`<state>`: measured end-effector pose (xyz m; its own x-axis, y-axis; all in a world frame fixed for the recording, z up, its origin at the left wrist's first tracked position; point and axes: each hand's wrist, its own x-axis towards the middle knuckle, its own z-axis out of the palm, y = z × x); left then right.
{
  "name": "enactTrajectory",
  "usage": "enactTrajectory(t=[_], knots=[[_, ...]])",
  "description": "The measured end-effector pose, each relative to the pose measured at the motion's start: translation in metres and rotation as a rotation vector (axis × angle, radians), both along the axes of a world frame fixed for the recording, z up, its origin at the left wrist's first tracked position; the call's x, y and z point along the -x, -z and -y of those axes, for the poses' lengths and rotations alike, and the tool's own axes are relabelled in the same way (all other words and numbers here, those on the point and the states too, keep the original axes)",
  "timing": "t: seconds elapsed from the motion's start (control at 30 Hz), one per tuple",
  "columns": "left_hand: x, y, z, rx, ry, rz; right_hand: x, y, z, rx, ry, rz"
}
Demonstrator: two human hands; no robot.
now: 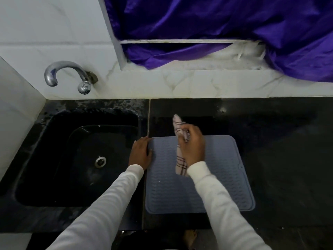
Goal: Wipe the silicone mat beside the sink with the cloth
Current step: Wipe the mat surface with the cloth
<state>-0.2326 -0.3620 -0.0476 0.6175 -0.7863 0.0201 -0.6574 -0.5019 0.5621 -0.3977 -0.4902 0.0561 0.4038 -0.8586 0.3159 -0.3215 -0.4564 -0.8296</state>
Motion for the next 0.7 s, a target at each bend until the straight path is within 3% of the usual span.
enactTrajectory(t=[0.1,0.23,0.3,0.7], knots=[[0.006,0.004,0.007,-0.019,0.082,0.086,-0.033,0.042,-0.022,0.068,-0.106,-0.182],[0.002,0.013,0.012,-0.046,0.158,0.155,-0.063,0.123,-0.040,0.208,-0.264,-0.714],[-0.001,0.020,0.011,-0.066,0.184,0.199,-0.066,0.143,-0.042,0.201,-0.288,-0.865],[0.007,0.023,0.008,-0.314,0.222,0.360,-0.065,0.095,-0.048,0.345,-0.134,-0.921]])
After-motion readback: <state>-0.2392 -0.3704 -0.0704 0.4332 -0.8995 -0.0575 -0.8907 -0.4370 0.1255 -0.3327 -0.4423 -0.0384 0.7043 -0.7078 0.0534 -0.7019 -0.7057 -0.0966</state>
